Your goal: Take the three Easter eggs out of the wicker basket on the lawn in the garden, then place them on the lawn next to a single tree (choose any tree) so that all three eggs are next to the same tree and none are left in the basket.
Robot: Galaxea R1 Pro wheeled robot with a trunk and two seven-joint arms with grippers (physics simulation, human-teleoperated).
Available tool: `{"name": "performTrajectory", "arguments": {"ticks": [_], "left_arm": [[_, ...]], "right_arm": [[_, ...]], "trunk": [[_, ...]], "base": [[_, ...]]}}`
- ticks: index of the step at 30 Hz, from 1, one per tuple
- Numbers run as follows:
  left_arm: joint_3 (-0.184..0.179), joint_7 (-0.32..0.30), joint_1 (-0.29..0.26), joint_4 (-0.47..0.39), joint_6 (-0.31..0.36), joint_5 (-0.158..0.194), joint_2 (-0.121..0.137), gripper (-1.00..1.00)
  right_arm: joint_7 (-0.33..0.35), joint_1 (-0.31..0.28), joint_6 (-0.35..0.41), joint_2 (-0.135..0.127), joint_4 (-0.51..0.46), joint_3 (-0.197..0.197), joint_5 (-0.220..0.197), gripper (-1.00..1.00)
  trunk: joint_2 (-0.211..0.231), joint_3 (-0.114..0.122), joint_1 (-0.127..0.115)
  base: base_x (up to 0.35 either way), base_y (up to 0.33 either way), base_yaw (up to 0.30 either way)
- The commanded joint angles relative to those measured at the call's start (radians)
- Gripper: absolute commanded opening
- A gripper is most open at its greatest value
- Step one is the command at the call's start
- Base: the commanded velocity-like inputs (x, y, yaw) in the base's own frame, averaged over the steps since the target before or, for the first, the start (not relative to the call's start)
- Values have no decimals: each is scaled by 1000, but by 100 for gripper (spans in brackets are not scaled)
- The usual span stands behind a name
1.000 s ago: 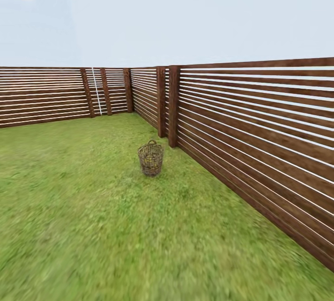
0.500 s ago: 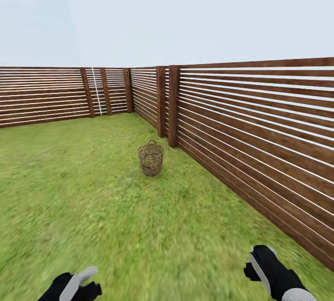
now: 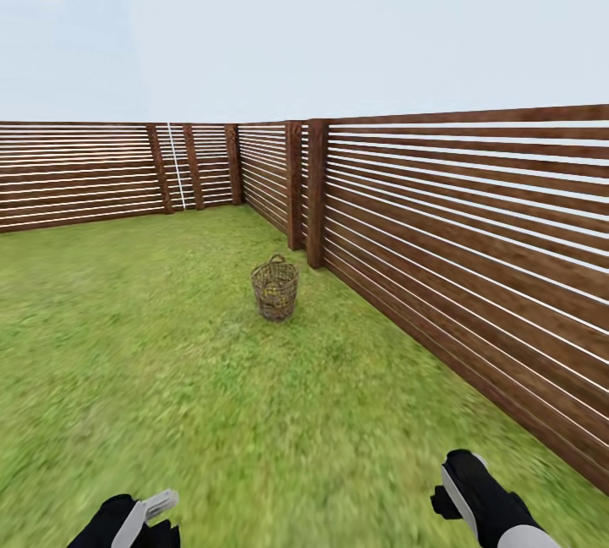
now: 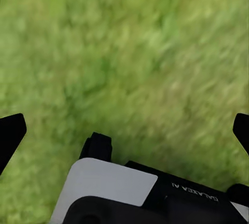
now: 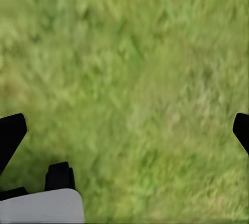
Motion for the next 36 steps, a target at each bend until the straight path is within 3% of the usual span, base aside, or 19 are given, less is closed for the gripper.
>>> {"name": "performTrajectory", "arguments": {"ticks": [1, 8, 11, 12, 14, 16, 20, 23, 31, 36], "left_arm": [[3, 5, 0, -2, -2, 8, 0, 100], [5, 1, 0, -16, -10, 7, 13, 100], [3, -7, 0, -15, -10, 7, 51, 100], [3, -13, 0, -12, -10, 7, 67, 100], [3, -36, 0, -13, -10, 7, 93, 100], [2, -67, 0, -13, -10, 7, 107, 100], [1, -104, 0, -8, -10, 6, 112, 100], [1, -106, 0, -7, -10, 6, 113, 100], [2, -107, 0, -11, -11, 5, 116, 100], [2, -106, 0, -9, -12, 5, 115, 100]], "right_arm": [[-2, 0, 4, 7, 10, 0, 3, 100], [-3, 0, -53, 13, 41, 2, 5, 100], [2, 0, -58, 0, 43, -4, 10, 100], [4, 0, -58, -19, 45, -7, 10, 100], [12, 0, -59, -82, 48, -9, 5, 100], [40, 0, -59, -132, 52, -5, 0, 100], [101, 0, -62, -169, 81, -2, 8, 100], [104, 0, -63, -167, 85, 0, 12, 100], [58, 0, -66, -129, 91, 1, 15, 100], [54, 0, -68, -123, 92, 1, 15, 100]], "trunk": [[-1, -1, 0], [-1, -1, 0], [-1, -1, 0], [-1, -1, 0], [-1, -1, 0], [-1, -1, 0], [-1, -1, 0], [-1, -1, 0], [-1, -1, 0], [-1, -1, 0]], "base": [[195, 0, 0], [297, 52, 0], [328, 40, 0], [329, 15, 0], [329, 8, 0], [329, 3, 0], [329, 1, 0], [329, 0, 0], [324, 76, 0], [294, 212, 0]]}}
